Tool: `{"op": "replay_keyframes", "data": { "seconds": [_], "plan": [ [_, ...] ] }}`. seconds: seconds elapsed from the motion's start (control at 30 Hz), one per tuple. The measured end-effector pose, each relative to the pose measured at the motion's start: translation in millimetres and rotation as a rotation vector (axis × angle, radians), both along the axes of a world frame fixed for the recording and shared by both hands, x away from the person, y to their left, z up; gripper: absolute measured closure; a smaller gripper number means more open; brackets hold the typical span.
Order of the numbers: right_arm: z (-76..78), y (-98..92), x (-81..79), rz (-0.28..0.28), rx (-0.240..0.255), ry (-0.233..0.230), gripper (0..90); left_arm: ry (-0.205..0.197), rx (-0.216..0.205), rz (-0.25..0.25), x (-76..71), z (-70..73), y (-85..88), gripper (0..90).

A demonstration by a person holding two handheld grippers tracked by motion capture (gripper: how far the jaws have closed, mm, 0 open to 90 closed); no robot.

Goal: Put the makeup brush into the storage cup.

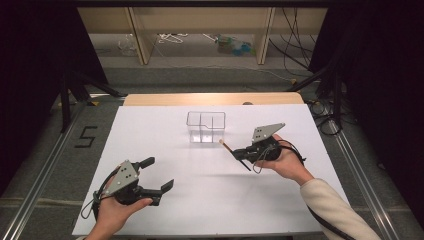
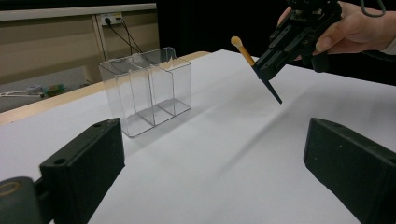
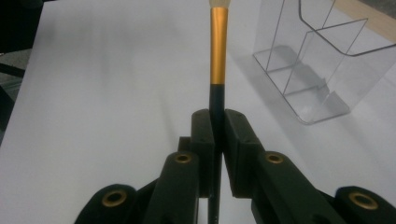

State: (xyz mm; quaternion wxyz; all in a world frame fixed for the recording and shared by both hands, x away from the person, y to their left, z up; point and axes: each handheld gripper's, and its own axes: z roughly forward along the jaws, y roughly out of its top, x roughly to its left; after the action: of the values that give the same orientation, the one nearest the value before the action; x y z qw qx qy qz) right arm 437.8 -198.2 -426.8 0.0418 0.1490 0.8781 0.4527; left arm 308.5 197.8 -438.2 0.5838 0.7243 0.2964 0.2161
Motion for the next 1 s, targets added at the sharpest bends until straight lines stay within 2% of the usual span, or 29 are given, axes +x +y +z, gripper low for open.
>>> {"op": "replay_keyframes", "data": {
  "seconds": [0.07,0.1,0.23,0.27,0.33,0.37,0.4,0.43,0.47,0.6,0.63,1.0],
  "plan": [
    [0.0,0.7,-1.3,0.000,0.006,-0.002,83.2,-0.002,-0.009,-0.006,0.9,-0.6,-1.3,4.9],
    [0.8,1.6,-4.4,0.001,0.012,-0.003,83.2,-0.004,0.008,-0.010,1.1,0.0,-1.7,4.9],
    [1.7,3.5,-9.4,0.008,0.020,-0.007,83.1,0.015,-0.008,-0.004,0.5,-0.4,-4.8,5.0],
    [1.9,4.0,-10.7,0.008,0.028,-0.012,83.1,0.003,-0.008,-0.016,1.8,-0.7,-5.0,5.0],
    [3.1,4.0,-13.2,0.009,0.038,-0.010,83.1,0.018,-0.012,-0.005,0.8,-0.7,-6.9,5.1],
    [3.7,3.9,-14.5,0.009,0.047,-0.012,83.2,0.007,0.001,-0.017,1.6,-0.4,-7.0,5.1],
    [4.6,3.6,-16.0,0.008,0.047,-0.012,83.1,0.019,-0.008,-0.013,1.0,-0.8,-8.6,5.2],
    [4.8,3.8,-17.0,0.010,0.054,-0.017,83.1,0.012,-0.007,-0.019,1.7,-1.0,-9.4,5.2],
    [5.8,3.1,-18.5,0.014,0.054,-0.011,83.1,0.010,0.005,-0.022,1.6,-0.6,-9.7,5.2],
    [6.6,3.0,-24.6,0.020,0.067,-0.011,83.1,0.014,-0.010,-0.028,2.6,-1.7,-12.3,5.3],
    [7.1,2.7,-26.3,0.020,0.067,-0.007,83.1,0.022,-0.005,-0.021,1.9,-1.5,-12.5,5.3],
    [8.0,3.1,-46.3,0.030,0.111,-0.005,83.2,0.019,-0.001,-0.030,2.9,-1.6,-13.7,5.7]
  ]
}}
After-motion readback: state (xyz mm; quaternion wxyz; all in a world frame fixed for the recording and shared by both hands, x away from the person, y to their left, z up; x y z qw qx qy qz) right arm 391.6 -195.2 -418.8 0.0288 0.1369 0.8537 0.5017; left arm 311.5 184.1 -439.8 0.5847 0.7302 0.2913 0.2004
